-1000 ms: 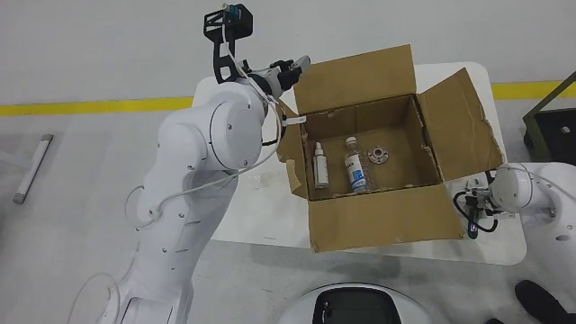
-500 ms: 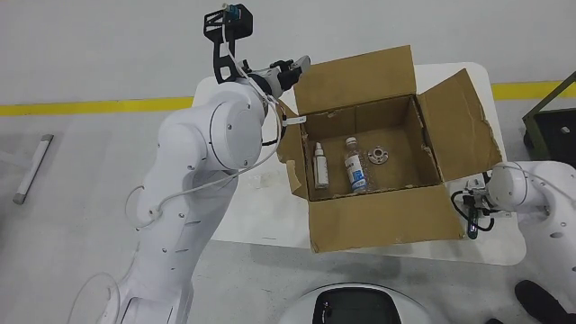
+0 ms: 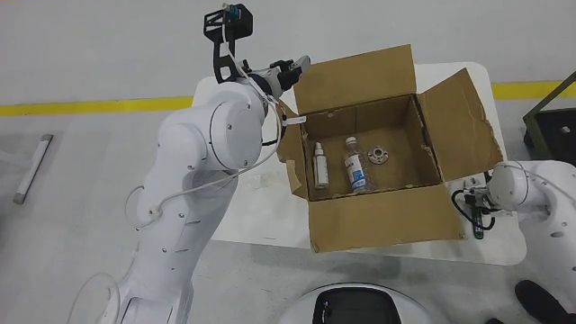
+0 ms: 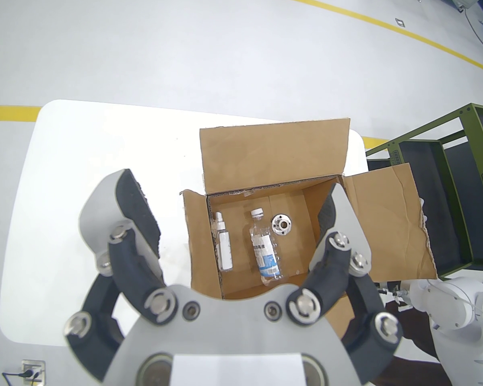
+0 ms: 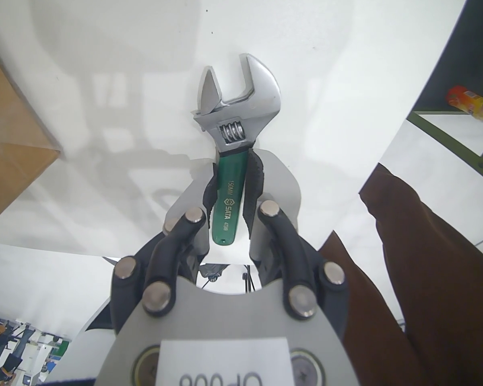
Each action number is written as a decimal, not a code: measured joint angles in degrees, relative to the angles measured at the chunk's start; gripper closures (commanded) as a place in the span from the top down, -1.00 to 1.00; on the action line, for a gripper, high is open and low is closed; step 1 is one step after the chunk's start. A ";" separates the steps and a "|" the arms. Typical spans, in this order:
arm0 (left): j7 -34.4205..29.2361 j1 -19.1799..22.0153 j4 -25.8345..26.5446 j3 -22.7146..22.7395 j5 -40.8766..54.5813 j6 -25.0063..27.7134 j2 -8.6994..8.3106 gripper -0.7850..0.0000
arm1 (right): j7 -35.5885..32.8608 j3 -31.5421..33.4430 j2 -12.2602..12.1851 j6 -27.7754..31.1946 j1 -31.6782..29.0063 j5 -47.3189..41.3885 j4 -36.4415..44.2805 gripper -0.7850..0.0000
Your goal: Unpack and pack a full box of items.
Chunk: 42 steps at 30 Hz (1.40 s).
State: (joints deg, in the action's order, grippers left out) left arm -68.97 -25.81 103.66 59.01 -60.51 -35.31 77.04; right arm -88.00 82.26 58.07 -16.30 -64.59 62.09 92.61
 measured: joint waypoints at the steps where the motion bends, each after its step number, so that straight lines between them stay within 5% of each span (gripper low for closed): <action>1: 0.00 0.00 0.00 0.00 0.00 0.00 0.00 1.00 | 0.00 -0.12 0.04 0.00 0.15 0.07 -0.20 -1.00; 9: 0.00 0.00 0.00 0.00 0.00 0.00 0.00 1.00 | 0.00 0.99 0.07 0.00 0.80 0.95 -0.36 -1.00; 18: 0.00 0.00 0.00 0.00 0.00 0.00 0.00 1.00 | 0.00 10.71 -0.83 0.01 -1.06 -5.25 4.28 -1.00; 32: 0.00 0.00 0.00 0.00 0.00 0.00 0.00 1.00 | 6.52 36.88 -1.52 1.14 -5.57 -35.36 6.07 -1.00; 42: 0.00 0.00 0.00 0.00 0.00 0.00 0.00 1.00 | 7.82 44.23 -1.90 7.80 -7.18 -56.95 5.50 -1.00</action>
State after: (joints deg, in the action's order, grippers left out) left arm -68.97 -25.81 103.66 59.01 -60.51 -35.31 77.04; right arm -80.18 126.49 56.17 -8.50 -71.77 5.14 98.11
